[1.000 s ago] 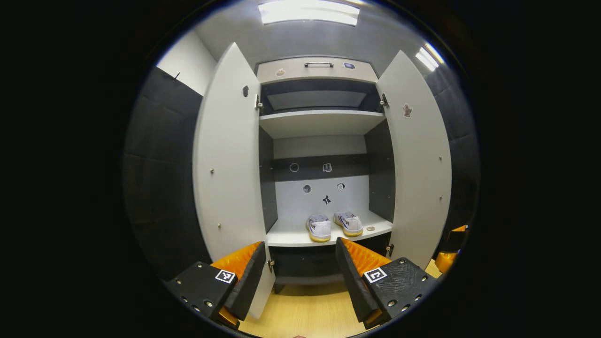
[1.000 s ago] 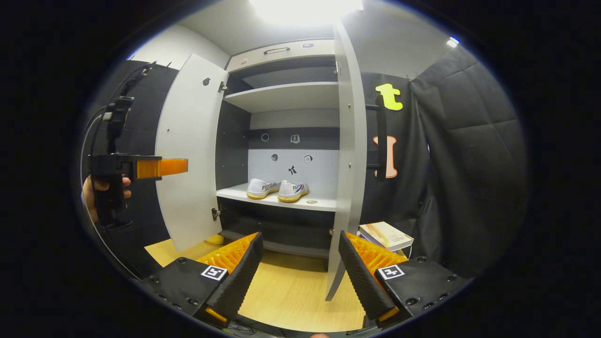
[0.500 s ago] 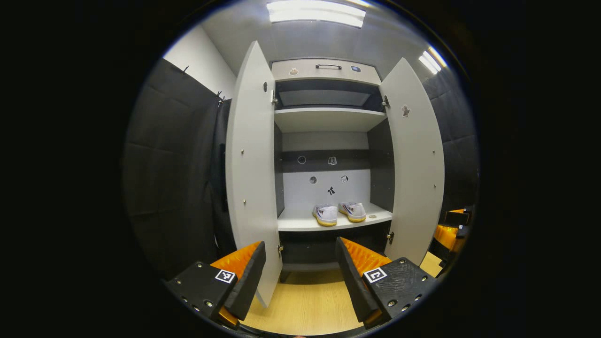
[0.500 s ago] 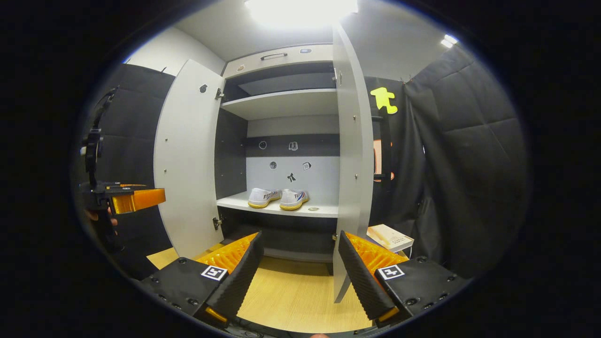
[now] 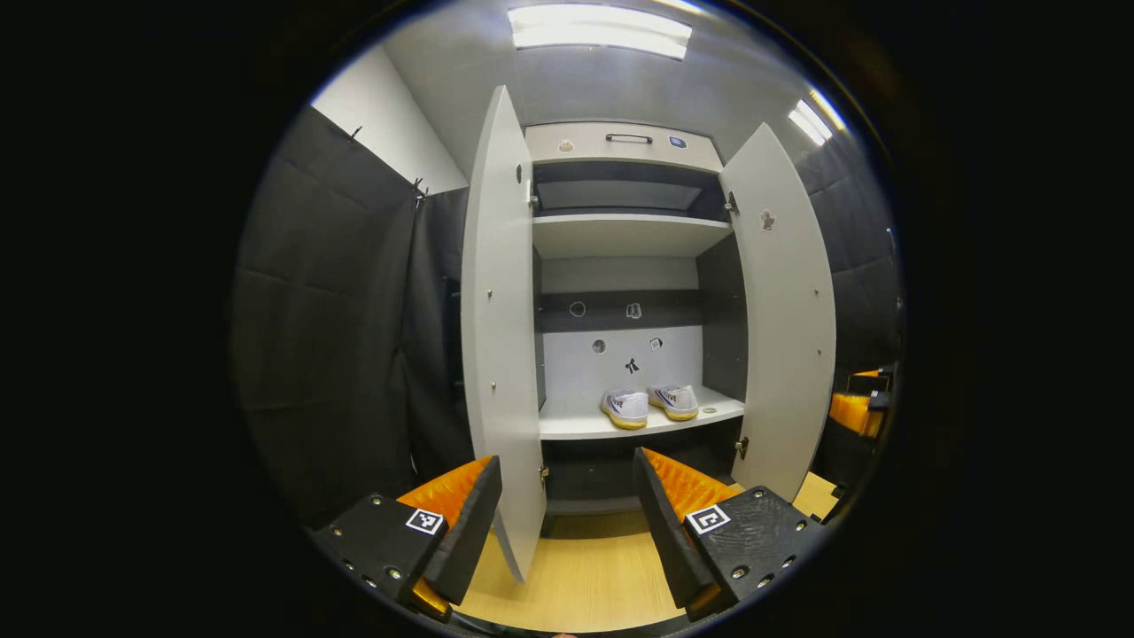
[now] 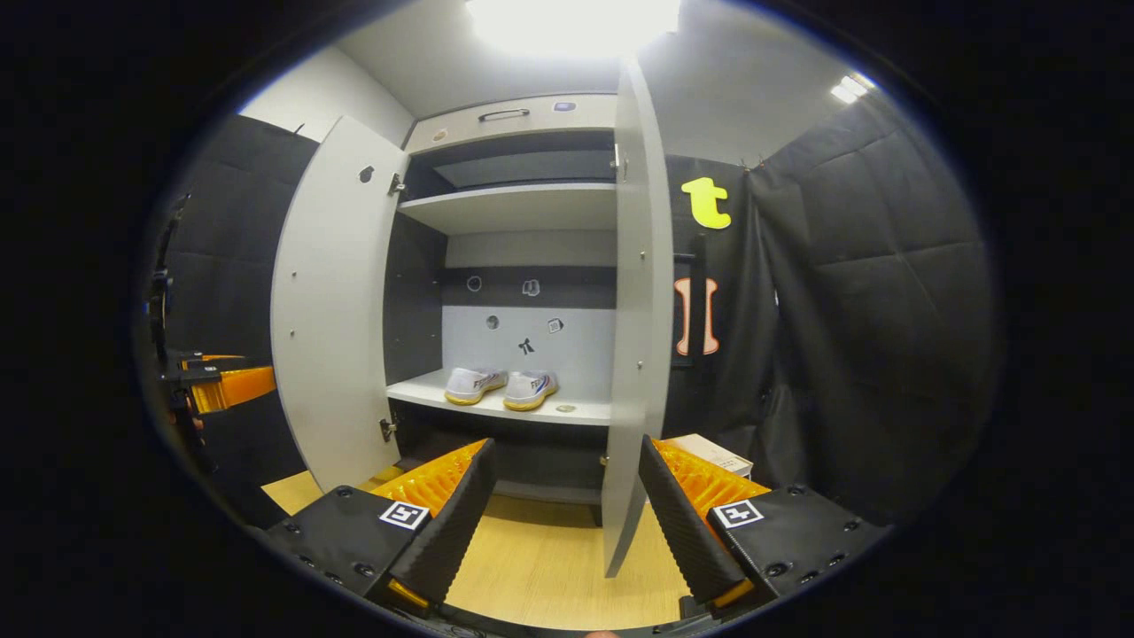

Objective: Grab one shoe with the right hand and put it into the shoe cabinet, grab the other shoe with the left hand and put it into the shoe cabinet; then close the right door with the right hand and the left door with the left hand.

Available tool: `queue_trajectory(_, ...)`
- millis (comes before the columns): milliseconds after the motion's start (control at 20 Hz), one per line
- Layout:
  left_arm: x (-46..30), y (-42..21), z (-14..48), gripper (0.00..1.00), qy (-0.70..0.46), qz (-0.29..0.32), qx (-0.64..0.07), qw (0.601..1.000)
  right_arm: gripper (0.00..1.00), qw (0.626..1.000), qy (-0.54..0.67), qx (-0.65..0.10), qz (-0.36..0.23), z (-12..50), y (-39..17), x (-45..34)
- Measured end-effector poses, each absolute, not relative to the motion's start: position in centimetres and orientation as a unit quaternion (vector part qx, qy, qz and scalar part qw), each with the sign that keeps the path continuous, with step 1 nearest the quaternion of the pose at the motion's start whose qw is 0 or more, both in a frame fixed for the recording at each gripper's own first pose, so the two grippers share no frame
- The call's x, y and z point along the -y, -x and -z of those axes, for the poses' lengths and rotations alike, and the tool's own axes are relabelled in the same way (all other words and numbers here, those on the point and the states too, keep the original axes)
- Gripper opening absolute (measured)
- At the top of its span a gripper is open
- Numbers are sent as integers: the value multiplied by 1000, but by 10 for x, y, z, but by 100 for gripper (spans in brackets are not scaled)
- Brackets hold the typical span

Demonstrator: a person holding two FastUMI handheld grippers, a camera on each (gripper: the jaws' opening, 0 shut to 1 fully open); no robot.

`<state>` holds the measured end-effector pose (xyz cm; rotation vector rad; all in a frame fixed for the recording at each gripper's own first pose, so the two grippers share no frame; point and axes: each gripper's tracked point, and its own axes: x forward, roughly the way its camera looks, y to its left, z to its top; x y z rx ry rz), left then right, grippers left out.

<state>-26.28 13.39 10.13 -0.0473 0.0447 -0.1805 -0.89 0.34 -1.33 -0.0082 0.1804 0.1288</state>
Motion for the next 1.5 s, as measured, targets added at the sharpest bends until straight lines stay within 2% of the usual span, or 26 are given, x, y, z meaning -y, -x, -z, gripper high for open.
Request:
queue_trajectory(400,-147,266,-92,79,18,79,-29,996,96,996,11,-81,27,-10,-16,72)
queue_trajectory(500,-153,267,-91,80,19,71,-32,997,100,996,8,-73,50,-19,-27,90)
queue_trajectory(850,-185,271,-95,79,16,31,-29,999,100,989,9,-62,136,-34,-62,142)
queue_trajectory(1150,-203,270,-89,80,18,5,-33,999,100,984,11,-72,164,-32,-87,147)
queue_trajectory(1250,-216,273,-86,80,19,-2,-37,999,97,983,5,-76,165,-30,-92,144)
queue_trajectory(1300,-222,274,-84,80,18,-6,-38,999,92,983,7,-75,166,-30,-94,144)
queue_trajectory(1350,-227,274,-83,80,18,-10,-39,999,98,983,12,-73,167,-31,-94,144)
queue_trajectory(1500,-239,273,-80,80,23,-16,-41,999,97,984,19,-73,161,-33,-91,136)
